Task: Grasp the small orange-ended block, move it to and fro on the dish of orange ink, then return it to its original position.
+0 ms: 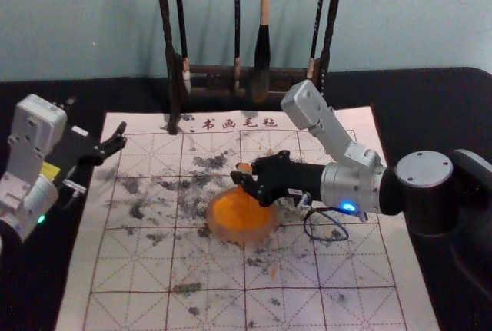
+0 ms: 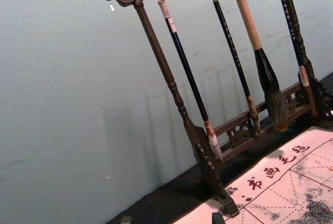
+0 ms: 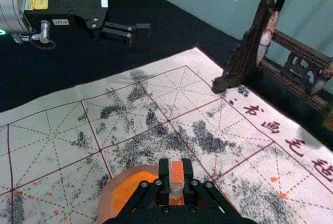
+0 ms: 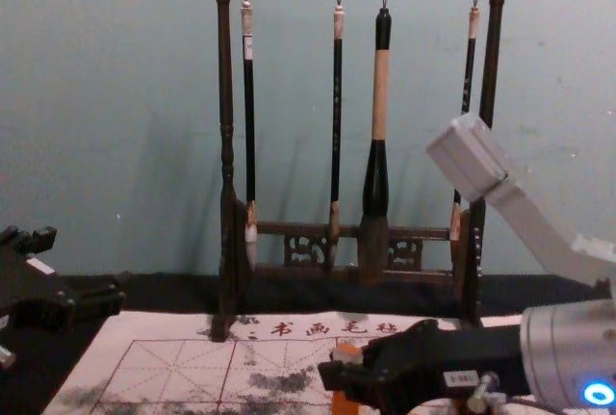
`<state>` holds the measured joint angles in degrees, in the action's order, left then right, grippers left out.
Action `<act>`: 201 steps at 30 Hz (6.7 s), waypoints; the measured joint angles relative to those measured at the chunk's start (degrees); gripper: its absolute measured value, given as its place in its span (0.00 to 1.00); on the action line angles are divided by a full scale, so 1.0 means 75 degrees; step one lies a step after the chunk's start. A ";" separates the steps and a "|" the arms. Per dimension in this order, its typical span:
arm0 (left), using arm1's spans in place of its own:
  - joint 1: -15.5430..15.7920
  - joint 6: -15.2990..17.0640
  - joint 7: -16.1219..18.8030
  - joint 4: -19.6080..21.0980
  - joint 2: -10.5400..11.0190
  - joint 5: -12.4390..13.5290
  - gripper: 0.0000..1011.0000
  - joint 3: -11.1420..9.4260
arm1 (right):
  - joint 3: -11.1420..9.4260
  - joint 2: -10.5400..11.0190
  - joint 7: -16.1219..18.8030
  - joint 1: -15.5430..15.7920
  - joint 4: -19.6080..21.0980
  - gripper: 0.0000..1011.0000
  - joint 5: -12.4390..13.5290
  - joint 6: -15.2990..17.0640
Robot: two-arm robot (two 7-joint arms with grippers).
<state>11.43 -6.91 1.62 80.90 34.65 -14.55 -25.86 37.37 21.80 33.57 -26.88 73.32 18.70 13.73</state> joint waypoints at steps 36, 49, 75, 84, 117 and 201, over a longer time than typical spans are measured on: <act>-0.0001 0.0000 0.0000 0.0000 0.0000 0.0000 0.99 0.0000 | -0.0245 0.0593 -0.0075 0.0708 0.1083 0.10 0.0216 0.0287; 0.0000 0.0000 0.0000 0.0000 0.0000 0.0000 0.99 0.0000 | -0.0070 0.0533 0.0010 0.0735 0.1194 0.10 0.0310 0.0294; 0.0000 0.0000 0.0000 0.0000 0.0000 0.0000 0.99 0.0000 | 0.0231 -0.0119 0.0015 0.0110 0.0279 0.10 0.0116 0.0136; 0.0000 0.0000 0.0000 0.0000 0.0000 0.0000 0.99 0.0000 | 0.0129 -0.0192 -0.0078 0.0043 0.0116 0.10 0.0082 0.0129; 0.0000 0.0000 0.0000 0.0000 0.0000 0.0000 0.99 0.0000 | -0.0364 0.0470 -0.0232 0.0732 0.1020 0.10 0.0264 0.0285; 0.0000 0.0000 0.0000 0.0000 0.0000 0.0000 0.99 0.0000 | -0.0269 0.0063 -0.0278 0.0451 0.0559 0.10 -0.0021 0.0141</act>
<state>11.43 -6.91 1.62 80.90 34.65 -14.55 -25.86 35.36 22.27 31.49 -23.50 77.51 18.54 14.79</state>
